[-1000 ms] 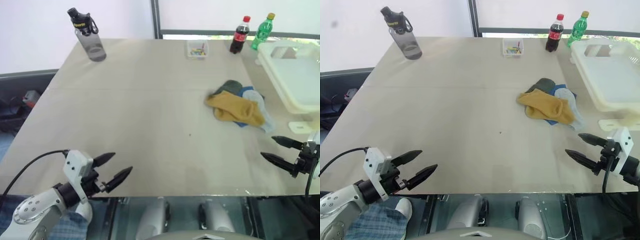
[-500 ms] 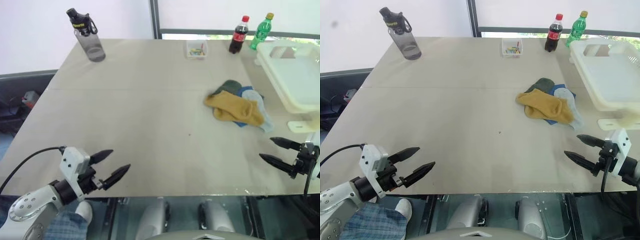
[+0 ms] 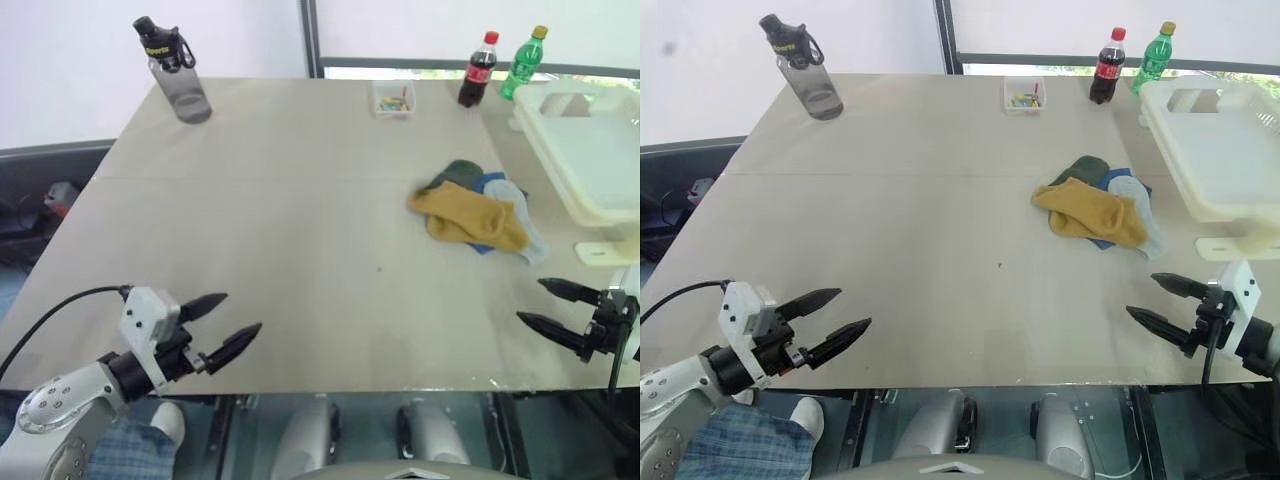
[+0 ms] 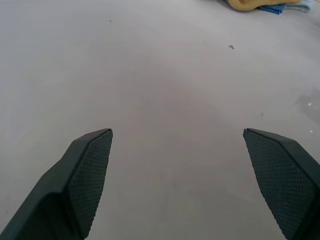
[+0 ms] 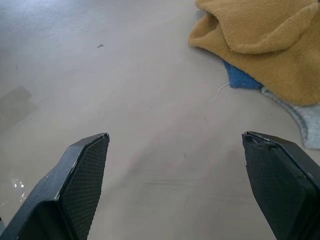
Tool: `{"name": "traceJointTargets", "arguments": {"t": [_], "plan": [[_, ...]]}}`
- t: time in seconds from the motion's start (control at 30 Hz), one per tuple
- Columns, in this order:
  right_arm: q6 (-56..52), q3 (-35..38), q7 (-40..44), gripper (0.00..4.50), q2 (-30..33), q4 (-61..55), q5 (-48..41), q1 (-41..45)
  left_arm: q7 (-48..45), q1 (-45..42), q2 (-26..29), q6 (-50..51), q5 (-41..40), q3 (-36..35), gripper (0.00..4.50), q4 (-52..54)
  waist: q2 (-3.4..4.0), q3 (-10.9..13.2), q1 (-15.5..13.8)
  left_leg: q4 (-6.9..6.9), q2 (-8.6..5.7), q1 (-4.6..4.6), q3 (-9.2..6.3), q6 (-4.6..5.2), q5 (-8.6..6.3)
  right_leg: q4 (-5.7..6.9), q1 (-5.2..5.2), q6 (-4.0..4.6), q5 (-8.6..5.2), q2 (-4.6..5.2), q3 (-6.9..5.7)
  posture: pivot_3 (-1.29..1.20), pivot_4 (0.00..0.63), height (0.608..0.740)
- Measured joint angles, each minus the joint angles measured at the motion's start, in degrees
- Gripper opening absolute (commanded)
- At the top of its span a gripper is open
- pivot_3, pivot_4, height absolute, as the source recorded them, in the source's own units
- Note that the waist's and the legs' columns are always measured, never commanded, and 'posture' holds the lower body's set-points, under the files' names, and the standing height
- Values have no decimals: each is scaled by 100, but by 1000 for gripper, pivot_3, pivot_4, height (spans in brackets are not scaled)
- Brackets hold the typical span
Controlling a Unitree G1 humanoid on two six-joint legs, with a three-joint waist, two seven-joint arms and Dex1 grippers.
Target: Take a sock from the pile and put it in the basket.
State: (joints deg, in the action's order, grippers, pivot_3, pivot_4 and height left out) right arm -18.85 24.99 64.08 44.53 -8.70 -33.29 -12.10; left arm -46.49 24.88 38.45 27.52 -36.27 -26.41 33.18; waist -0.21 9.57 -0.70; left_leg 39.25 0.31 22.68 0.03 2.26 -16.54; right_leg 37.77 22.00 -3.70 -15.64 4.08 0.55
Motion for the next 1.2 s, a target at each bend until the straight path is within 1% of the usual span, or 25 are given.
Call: {"name": "traceJointTargets", "arguments": {"t": [0.3, 0.4, 0.43, 0.5, 0.53, 0.63, 0.67, 0.7, 0.73, 0.77, 0.83, 0.9, 0.97, 1.07, 1.2], "plan": [[16, 0, -109, 4371, -55, -4, 7, 4, 2, -254, 0, 92, -97, 84, 4500, 0, 0, 0, 0, 0, 0, 0, 0, 0, 0, 0, 0, 0, 0, -2, 0, 0, 150, 740], [-339, -90, -531, 4371, -54, -172, 38, 88, 1, -371, 12, 175, -210, 103, 4500, -1, 0, 0, 1, 0, 0, -1, 0, 0, 0, 4, 0, 0, 0, -1, 1, 0, 150, 740], [-350, -102, -555, 4371, -55, -187, 40, 97, 1, -372, 15, 179, -212, 104, 4500, -1, 1, -1, 7, 1, 0, -2, 0, 0, 0, 5, 0, 0, 0, 0, 3, 0, 150, 740], [-421, -304, -891, 4371, -145, -505, 142, 382, -9, -398, 45, 203, -223, 113, 4500, -4, 4, -2, 44, 0, 2, -4, 1, -1, 0, 8, 1, 0, 0, 0, 6, 0, 150, 740], [-561, -556, -1246, 4371, -246, -787, 231, 764, -24, -420, 77, 220, -234, 120, 4500, -8, 4, -2, 96, 1, 3, -7, 1, -1, 1, 12, 1, 0, 0, -1, 8, 0, 150, 740], [-614, -910, -1606, 4371, -403, -1137, 322, 1280, -71, -476, 124, 235, -309, 123, 4500, -4, 3, -2, 121, 1, 3, -7, 1, -2, 1, 13, 2, 0, 0, -4, 5, 0, 150, 740], [-688, -1161, -1811, 4371, -504, -1271, 406, 1617, -82, -477, 137, 254, -340, 119, 4500, -5, 3, -2, 121, 0, 0, -6, 0, -2, 1, 11, 3, 0, 0, -6, 3, 0, 150, 740], [-727, -1226, -1855, 4371, -519, -1272, 435, 1693, -83, -469, 137, 255, -343, 112, 4500, -6, 3, -2, 122, 1, 0, -6, 0, -2, 1, 11, 3, 0, 0, -6, 3, 0, 150, 740], [-1062, -1801, -2300, 4371, -621, -1215, 845, 2413, -94, -499, 157, 269, -358, 119, 4500, -14, 2, -1, 129, 1, -4, 2, 1, -3, 2, 11, 11, -1, 1, -3, 4, 0, 150, 740], [-1158, -2101, -2502, 4371, -711, -1105, 1113, 2768, -98, -542, 167, 273, -361, 145, 4500, -17, 1, -2, 138, 2, -5, 2, 3, -21, 12, 11, 12, -1, 1, -3, 4, 0, 150, 740], [-1208, -2647, -2833, 4371, -896, -814, 1657, 3284, -101, -628, 175, 272, -375, 195, 4500, -11, 0, -2, 138, 0, -5, 2, 2, -24, 14, 12, 15, 0, 0, -5, 3, 0, 150, 740], [-1039, -3273, -3181, 4371, -1125, -183, 2382, 3765, -100, -679, 176, 271, -376, 232, 4500, -14, -2, -1, 124, -1, -6, 10, 2, -28, 16, 10, 20, 0, 0, -5, -1, 0, 150, 740], [-892, -3577, -3336, 4371, -1252, 259, 2757, 3929, -98, -680, 179, 273, -374, 238, 4500, -23, -2, -1, 113, -1, -12, 14, 3, -28, 17, 6, 21, 0, 0, -3, -5, 0, 150, 740], [-706, -3984, -3547, 4371, -1671, 1103, 3296, 4312, -83, -753, 179, 270, -373, 262, 4500, -22, -3, 0, 145, -2, -13, 17, 19, -28, 17, 10, 32, -1, 1, -3, -3, 0, 150, 740], [-665, -4091, -3802, 4371, -1988, 1639, 3659, 4670, -58, -742, 171, 267, -369, 277, 4500, -18, -3, 0, 158, -3, -10, 19, 30, -29, 17, 21, 45, -1, 1, -5, 5, 0, 150, 740]]}}
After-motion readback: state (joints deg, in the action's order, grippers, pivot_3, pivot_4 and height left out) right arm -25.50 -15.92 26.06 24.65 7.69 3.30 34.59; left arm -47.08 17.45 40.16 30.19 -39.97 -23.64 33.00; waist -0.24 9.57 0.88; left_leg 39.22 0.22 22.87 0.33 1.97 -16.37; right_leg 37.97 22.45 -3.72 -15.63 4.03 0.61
